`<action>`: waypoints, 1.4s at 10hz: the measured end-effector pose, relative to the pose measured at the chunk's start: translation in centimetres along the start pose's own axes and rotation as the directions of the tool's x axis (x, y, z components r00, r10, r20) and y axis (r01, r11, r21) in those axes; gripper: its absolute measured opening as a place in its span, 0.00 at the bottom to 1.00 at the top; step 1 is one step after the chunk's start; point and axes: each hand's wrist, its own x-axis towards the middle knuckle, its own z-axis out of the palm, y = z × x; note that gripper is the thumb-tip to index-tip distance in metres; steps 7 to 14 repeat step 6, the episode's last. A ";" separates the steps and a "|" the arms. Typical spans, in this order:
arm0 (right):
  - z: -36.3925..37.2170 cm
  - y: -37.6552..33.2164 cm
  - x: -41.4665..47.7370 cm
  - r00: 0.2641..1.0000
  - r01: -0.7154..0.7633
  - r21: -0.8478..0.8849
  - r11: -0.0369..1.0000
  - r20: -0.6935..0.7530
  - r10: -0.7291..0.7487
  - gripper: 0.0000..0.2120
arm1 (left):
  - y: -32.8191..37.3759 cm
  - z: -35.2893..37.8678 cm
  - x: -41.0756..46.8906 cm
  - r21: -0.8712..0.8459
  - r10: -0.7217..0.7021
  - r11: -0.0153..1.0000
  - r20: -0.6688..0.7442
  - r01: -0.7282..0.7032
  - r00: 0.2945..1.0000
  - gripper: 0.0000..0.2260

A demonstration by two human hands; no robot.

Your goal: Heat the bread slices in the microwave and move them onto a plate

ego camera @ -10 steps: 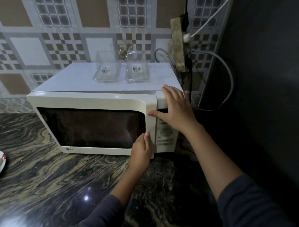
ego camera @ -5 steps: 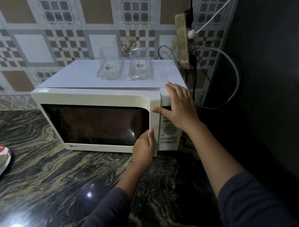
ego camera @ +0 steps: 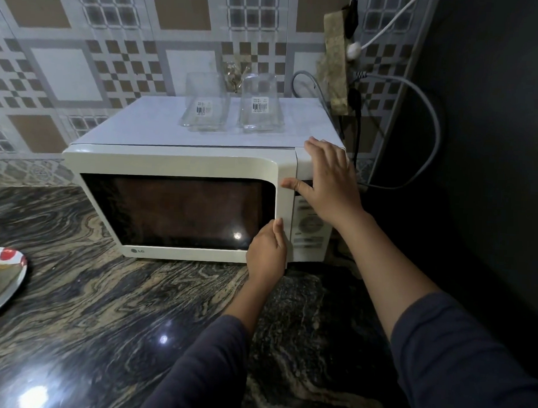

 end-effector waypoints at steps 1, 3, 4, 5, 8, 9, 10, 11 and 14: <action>0.3 -0.3 0.1 0.999 -0.022 -0.004 1.000 -0.026 0.022 0.42 | 0.3 0.1 0.6 0.001 -0.032 0.999 0.015 0.032 0.999 0.22; 0.7 -0.3 0.0 0.998 -0.031 -0.025 0.999 -0.048 0.030 0.42 | -0.1 0.2 1.2 -0.017 -0.004 1.000 0.051 0.005 0.999 0.20; 0.4 -0.5 -0.1 1.000 -0.026 -0.047 0.999 -0.002 0.026 0.42 | 0.0 -0.4 1.2 -0.111 0.020 0.994 0.104 -0.008 0.994 0.22; 0.4 -0.7 -0.4 1.000 -0.027 -0.051 0.998 -0.007 0.027 0.40 | -0.1 -0.9 1.3 -0.143 0.032 0.990 0.146 -0.011 0.989 0.20; 1.5 -1.4 -2.6 0.989 -0.054 0.011 0.998 -0.141 0.055 0.32 | -1.1 -1.5 0.6 -0.085 0.024 0.996 0.157 -0.011 0.987 0.12; 1.5 -1.4 -2.6 0.989 -0.054 0.011 0.998 -0.141 0.055 0.32 | -1.1 -1.5 0.6 -0.085 0.024 0.996 0.157 -0.011 0.987 0.12; 1.5 -1.4 -2.6 0.989 -0.054 0.011 0.998 -0.141 0.055 0.32 | -1.1 -1.5 0.6 -0.085 0.024 0.996 0.157 -0.011 0.987 0.12; 1.5 -1.4 -2.6 0.989 -0.054 0.011 0.998 -0.141 0.055 0.32 | -1.1 -1.5 0.6 -0.085 0.024 0.996 0.157 -0.011 0.987 0.12; 1.5 -1.4 -2.6 0.989 -0.054 0.011 0.998 -0.141 0.055 0.32 | -1.1 -1.5 0.6 -0.085 0.024 0.996 0.157 -0.011 0.987 0.12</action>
